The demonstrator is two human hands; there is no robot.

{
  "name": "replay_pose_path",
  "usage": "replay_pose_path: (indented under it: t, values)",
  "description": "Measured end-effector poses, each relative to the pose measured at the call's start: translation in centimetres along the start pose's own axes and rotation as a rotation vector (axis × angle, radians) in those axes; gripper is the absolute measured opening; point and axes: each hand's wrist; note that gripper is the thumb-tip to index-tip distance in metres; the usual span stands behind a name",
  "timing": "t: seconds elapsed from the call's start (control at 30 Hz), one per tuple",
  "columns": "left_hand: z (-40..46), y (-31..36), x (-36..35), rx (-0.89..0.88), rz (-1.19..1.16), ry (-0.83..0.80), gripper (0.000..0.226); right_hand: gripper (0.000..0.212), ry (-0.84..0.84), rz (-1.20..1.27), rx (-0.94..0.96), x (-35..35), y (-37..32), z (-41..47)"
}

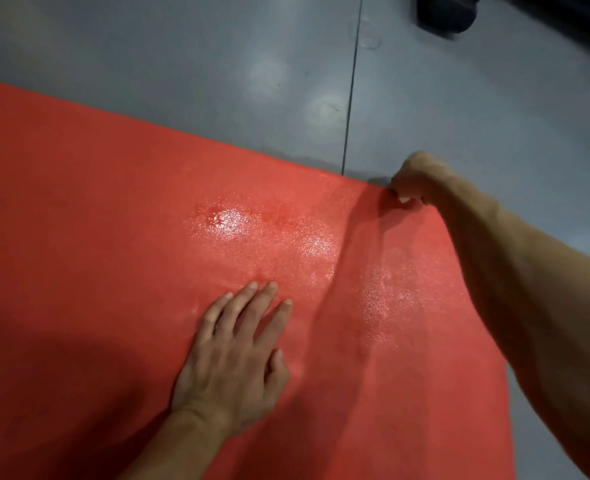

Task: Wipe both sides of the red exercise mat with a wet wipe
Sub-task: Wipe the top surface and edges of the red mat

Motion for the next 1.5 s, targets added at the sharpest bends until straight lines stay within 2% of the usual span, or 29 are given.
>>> replay_pose_path:
  t: [0.03,0.13,0.2,0.27,0.43,0.53,0.6,0.7,0.83,0.9,0.97,1.07,1.13,1.2,1.33,1.4,1.5]
  values:
    - [0.0,0.0,0.1,0.0,0.008,-0.007,0.066,0.015,0.059,-0.008,0.083,-0.1,-1.5,0.1]
    - [0.0,0.0,0.2,-0.004,0.028,-0.001,0.065,0.028,0.23,0.065,0.319,-0.1,-7.8,1.2]
    - [-0.1,0.1,0.2,-0.006,0.04,0.001,0.064,0.029,0.272,0.129,0.403,0.3,-10.9,1.1]
    - [0.0,0.0,0.2,-0.008,0.036,0.004,0.064,0.028,0.253,0.169,0.374,0.4,-9.8,1.2]
    - [0.0,0.0,0.0,-0.003,0.025,0.002,0.066,0.036,0.186,0.107,0.064,-1.3,0.1,1.5]
    - [0.0,0.1,-0.1,-0.002,0.031,0.003,0.065,0.041,0.249,0.169,0.165,-1.5,-2.5,2.0]
    - [-0.1,0.1,0.1,0.0,0.029,0.004,0.064,0.036,0.312,0.317,0.295,-1.0,-6.6,2.0]
    - [0.1,0.1,0.0,-0.003,0.039,0.022,0.064,0.026,0.371,0.31,0.429,-1.6,-7.9,2.0]
    - [-0.1,0.1,-0.1,0.001,0.037,0.029,0.065,0.033,0.579,0.319,0.27,-5.0,-0.6,1.4]
    - [0.0,0.0,-0.1,0.004,0.041,0.031,0.065,0.025,0.682,0.351,0.229,-6.6,0.1,1.3]
    - [0.0,0.1,-0.1,0.008,0.033,0.043,0.064,0.014,0.717,0.352,0.318,-7.5,-3.1,0.7]
    - [0.1,0.1,0.1,0.012,0.019,0.063,0.064,0.007,0.72,0.294,0.625,-8.6,-8.1,-0.8]
    - [0.0,0.2,0.1,0.007,0.026,0.076,0.063,0.013,0.739,0.262,0.702,-9.5,-6.5,-1.5]
    - [-0.1,0.3,0.2,0.011,0.034,0.075,0.063,0.018,0.756,0.252,0.621,-10.3,-1.6,-1.4]
    - [-0.1,0.5,0.2,0.015,0.05,0.073,0.064,0.015,0.809,0.294,0.355,-12.4,8.8,-1.7]
    - [-0.1,0.6,0.2,0.012,0.06,0.087,0.063,0.014,0.827,0.33,0.314,-12.9,9.5,-1.5]
    - [-0.2,0.5,0.3,0.019,0.077,0.088,0.064,0.012,0.84,0.446,0.327,-13.1,6.5,-1.1]
Point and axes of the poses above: each hand's wrist, its own z-axis towards the middle knuckle, its own x-axis out of the back of the hand, y = z × x, and after that the axes turned 13 degrees about x, right-handed
